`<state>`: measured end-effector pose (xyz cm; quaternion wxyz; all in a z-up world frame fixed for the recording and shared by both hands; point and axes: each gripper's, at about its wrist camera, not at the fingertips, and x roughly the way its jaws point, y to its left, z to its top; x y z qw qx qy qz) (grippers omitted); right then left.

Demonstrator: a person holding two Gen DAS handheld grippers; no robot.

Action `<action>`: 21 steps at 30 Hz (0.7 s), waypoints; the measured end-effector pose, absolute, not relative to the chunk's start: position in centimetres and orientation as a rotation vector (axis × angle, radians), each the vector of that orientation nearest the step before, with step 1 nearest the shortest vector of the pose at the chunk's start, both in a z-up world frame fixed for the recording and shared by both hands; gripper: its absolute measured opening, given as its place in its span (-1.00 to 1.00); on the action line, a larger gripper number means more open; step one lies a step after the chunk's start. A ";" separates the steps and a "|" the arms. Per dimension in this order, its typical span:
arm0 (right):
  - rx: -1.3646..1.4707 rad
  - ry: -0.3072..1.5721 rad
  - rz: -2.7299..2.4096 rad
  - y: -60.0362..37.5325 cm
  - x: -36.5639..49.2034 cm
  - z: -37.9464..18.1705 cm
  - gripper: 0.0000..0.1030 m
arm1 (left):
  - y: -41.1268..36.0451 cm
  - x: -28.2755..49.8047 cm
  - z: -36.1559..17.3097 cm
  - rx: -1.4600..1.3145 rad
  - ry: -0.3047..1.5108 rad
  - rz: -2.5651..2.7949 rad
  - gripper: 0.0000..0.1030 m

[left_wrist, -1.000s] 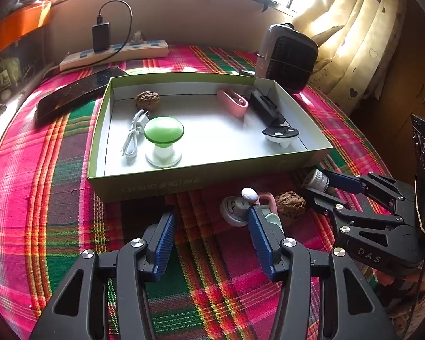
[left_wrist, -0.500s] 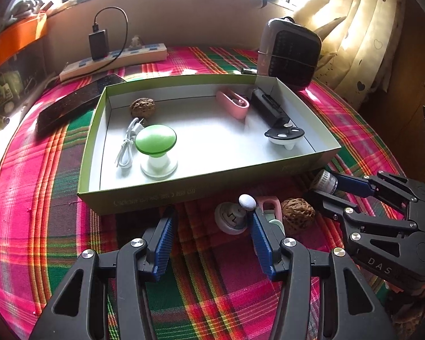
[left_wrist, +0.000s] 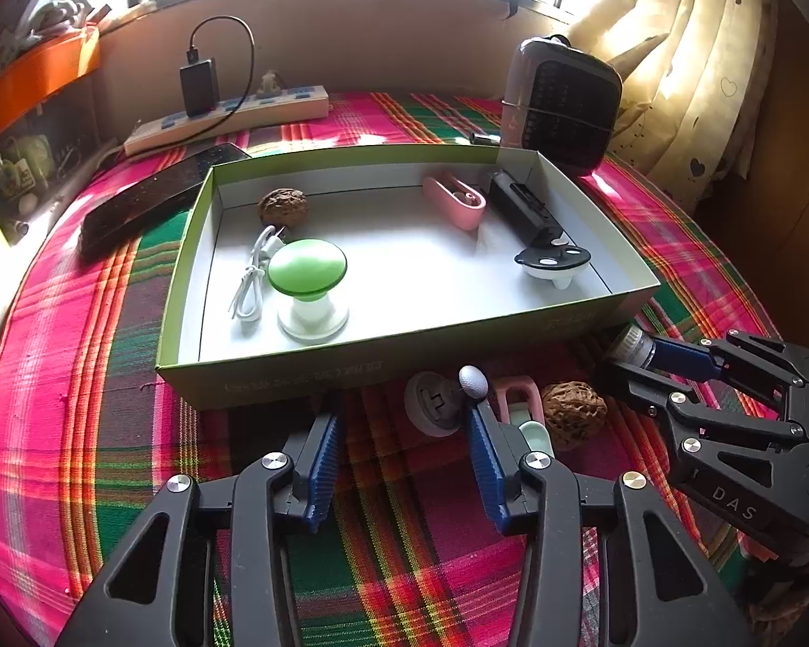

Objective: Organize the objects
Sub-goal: 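Reach the left gripper toward the pink-teal item while the right gripper approaches the white jar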

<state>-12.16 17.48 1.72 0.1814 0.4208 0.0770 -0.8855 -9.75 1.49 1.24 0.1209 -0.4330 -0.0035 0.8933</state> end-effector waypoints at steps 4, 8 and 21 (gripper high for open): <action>1.188 0.218 -2.500 17.5 -12.2 1.7 -0.39 | 1.4 -9.8 1.3 -1.267 -0.020 2.608 -0.23; 1.188 0.220 -2.501 17.5 -12.2 1.7 -0.39 | 1.5 -10.0 1.2 -1.265 -0.020 2.615 -0.23; 1.188 0.217 -2.499 17.4 -12.2 1.7 -0.39 | 2.3 -10.3 1.2 -1.285 0.003 2.662 -0.23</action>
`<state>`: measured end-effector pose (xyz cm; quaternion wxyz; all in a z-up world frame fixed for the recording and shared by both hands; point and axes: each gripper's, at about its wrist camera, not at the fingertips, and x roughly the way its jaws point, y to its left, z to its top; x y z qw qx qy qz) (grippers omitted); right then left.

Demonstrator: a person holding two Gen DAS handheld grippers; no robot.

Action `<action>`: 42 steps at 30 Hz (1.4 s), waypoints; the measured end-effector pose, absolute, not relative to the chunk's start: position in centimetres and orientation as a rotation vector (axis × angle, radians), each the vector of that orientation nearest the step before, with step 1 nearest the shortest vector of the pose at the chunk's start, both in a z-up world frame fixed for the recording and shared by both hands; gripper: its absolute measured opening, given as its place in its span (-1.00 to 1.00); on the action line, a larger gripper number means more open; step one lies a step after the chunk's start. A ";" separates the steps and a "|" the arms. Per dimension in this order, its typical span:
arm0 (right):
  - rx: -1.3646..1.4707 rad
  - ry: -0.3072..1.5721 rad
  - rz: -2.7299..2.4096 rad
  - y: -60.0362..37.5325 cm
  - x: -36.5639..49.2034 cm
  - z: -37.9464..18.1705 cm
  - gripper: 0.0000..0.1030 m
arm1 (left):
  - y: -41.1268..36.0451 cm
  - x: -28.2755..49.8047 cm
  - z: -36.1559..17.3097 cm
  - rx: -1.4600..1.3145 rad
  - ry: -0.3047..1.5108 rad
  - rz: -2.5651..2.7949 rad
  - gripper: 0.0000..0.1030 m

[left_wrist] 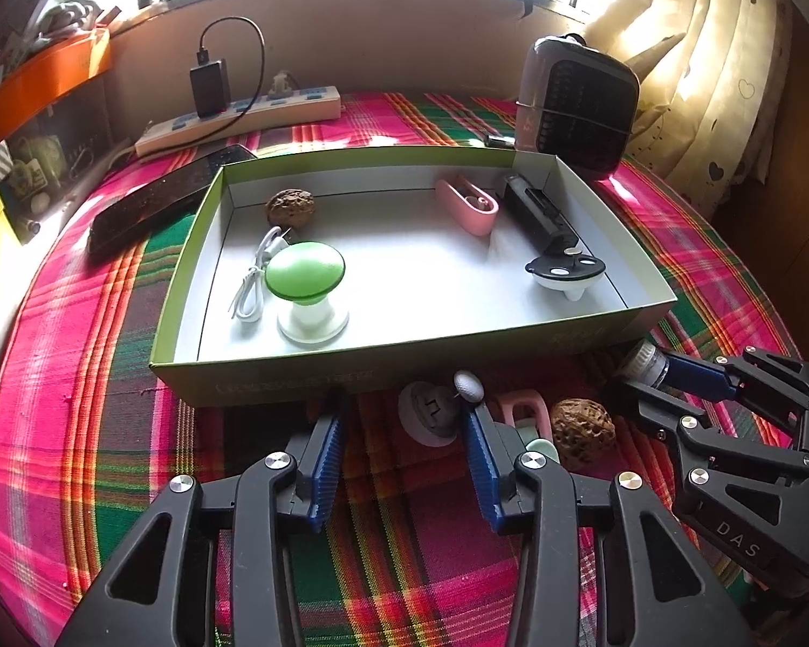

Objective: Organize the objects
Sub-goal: 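Grasp the white jar with the right gripper while the left gripper grasps the white knobbed item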

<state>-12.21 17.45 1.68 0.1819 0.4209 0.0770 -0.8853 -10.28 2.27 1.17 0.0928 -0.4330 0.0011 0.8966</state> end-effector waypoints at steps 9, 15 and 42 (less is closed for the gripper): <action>1.188 0.218 -2.499 17.4 -12.2 1.7 -0.40 | 1.8 -10.2 1.1 -1.277 -0.038 2.662 -0.59; 1.188 0.222 -2.500 17.4 -12.2 1.8 -0.40 | 1.6 -10.3 1.1 -1.271 -0.051 2.660 -0.59; 1.187 0.225 -2.501 17.4 -12.3 1.7 -0.41 | 1.5 -10.1 1.1 -1.262 -0.051 2.661 -0.60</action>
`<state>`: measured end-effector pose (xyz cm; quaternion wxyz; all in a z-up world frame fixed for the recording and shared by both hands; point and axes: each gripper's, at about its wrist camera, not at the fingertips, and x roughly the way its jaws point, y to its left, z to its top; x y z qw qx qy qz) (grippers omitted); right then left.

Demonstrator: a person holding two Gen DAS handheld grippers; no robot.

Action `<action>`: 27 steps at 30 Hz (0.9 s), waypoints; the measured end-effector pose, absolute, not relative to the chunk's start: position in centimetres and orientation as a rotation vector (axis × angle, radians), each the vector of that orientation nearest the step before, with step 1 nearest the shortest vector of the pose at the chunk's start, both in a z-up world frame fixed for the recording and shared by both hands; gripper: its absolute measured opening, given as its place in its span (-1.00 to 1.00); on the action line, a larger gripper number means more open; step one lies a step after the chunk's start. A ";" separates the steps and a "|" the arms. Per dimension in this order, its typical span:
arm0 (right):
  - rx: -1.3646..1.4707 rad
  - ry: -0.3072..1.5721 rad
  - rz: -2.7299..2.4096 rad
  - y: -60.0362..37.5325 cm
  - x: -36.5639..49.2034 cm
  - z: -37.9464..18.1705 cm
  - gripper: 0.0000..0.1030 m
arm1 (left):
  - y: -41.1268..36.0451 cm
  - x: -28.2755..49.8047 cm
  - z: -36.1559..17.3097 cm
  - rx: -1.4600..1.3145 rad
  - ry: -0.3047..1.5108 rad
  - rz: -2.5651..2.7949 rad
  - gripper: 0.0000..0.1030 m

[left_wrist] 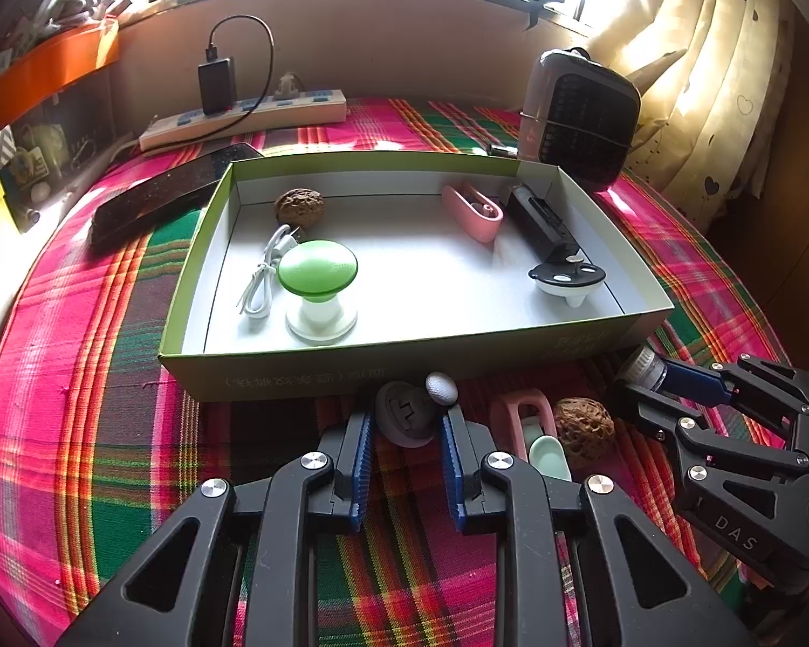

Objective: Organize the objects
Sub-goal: 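Grasp the white jar with the right gripper while the left gripper grasps the white knobbed item, then lift the white jar and white knobbed item, carry both over the box and lower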

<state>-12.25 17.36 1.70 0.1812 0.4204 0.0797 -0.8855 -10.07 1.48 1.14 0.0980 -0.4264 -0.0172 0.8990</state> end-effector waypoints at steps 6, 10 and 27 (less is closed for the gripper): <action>1.184 0.213 -2.505 17.5 -12.3 1.7 -0.41 | 1.4 -10.0 1.2 -1.262 -0.060 2.655 -0.60; 1.182 0.208 -2.508 17.6 -12.2 1.8 -0.41 | 1.4 -9.8 1.2 -1.260 -0.063 2.650 -0.60; 1.110 0.209 -2.532 17.1 -11.8 4.5 -0.41 | 0.4 -8.1 3.2 -1.183 -0.087 2.661 -0.60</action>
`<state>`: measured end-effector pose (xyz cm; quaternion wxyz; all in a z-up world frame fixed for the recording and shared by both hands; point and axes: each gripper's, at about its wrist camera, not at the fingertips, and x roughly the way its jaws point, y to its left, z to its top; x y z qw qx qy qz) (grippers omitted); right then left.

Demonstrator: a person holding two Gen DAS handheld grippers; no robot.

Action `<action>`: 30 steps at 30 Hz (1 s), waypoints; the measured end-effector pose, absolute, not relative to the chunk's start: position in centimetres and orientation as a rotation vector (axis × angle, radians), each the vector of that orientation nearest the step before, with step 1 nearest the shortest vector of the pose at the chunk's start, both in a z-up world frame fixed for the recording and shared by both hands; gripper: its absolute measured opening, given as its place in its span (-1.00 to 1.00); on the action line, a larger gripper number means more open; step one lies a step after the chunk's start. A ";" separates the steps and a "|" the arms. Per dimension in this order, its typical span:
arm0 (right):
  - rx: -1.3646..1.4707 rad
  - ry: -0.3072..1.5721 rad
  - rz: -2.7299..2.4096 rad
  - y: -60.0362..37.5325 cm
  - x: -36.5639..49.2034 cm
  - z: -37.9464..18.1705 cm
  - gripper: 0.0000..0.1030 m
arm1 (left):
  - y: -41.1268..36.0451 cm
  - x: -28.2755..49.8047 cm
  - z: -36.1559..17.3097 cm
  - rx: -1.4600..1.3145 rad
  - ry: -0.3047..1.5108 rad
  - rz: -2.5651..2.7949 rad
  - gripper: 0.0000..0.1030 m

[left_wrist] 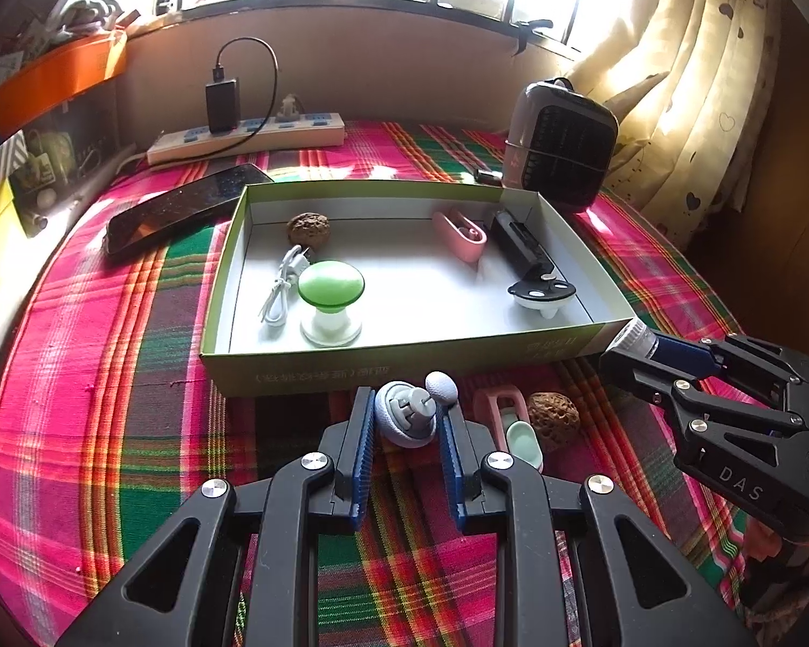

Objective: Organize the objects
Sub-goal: 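Lift the white jar and white knobbed item, carry both over the box and lower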

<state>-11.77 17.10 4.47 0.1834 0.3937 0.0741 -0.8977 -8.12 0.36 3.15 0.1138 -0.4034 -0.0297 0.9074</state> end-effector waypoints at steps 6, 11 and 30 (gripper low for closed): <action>1.076 0.228 -2.532 16.4 -12.0 5.7 -0.41 | -0.3 -7.9 3.9 -1.163 -0.102 2.669 -0.60; 1.038 0.245 -2.525 15.5 -12.5 6.9 -0.41 | -1.0 -8.0 4.4 -1.151 -0.114 2.673 -0.60; 1.001 0.313 -2.422 10.1 -19.6 8.5 -0.41 | -3.9 -10.8 4.8 -1.173 -0.164 2.714 -0.60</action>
